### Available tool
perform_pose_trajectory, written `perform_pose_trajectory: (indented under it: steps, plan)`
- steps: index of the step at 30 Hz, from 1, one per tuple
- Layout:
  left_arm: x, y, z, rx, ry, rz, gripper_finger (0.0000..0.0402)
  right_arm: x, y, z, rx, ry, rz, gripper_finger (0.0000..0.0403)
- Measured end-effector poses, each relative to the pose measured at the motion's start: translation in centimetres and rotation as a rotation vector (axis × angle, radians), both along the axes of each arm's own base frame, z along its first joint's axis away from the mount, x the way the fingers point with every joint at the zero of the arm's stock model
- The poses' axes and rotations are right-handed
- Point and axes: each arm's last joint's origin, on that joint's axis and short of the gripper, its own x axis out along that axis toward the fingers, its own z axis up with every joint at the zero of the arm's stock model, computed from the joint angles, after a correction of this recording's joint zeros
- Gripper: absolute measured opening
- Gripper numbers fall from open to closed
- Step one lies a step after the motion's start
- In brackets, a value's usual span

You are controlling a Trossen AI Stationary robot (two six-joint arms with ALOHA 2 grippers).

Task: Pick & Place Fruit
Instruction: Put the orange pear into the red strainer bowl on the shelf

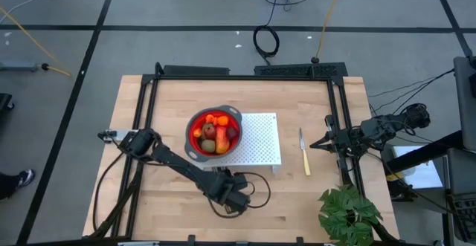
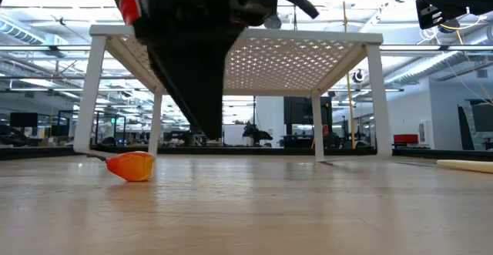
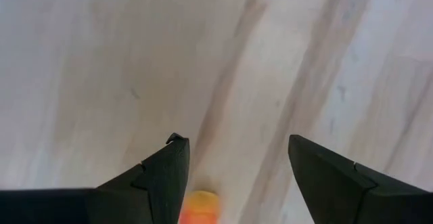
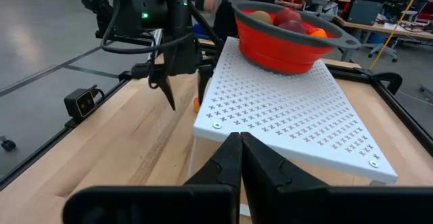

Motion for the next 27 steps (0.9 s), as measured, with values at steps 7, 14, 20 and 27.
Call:
perform_pose_trajectory:
  steps: [7,14,20,27]
  plan:
    - [-1.0,-1.5,-0.1,-0.014,0.018,0.019,0.0248,0.0,0.0,0.0,0.000,0.000,0.000,0.0000]
    - [-2.0,-2.1,-0.1,0.053,0.025,0.057,0.0248,0.0,0.0,0.0,0.000,-0.001,0.000,0.0000]
    - [-2.4,-2.0,-0.6,0.100,0.029,0.065,0.0248,0.0,0.0,0.0,0.001,-0.001,0.000,0.0000]
    - [-2.9,-1.7,-1.6,0.111,0.052,0.101,0.0248,0.0,0.0,0.0,0.002,-0.004,0.000,0.0000]
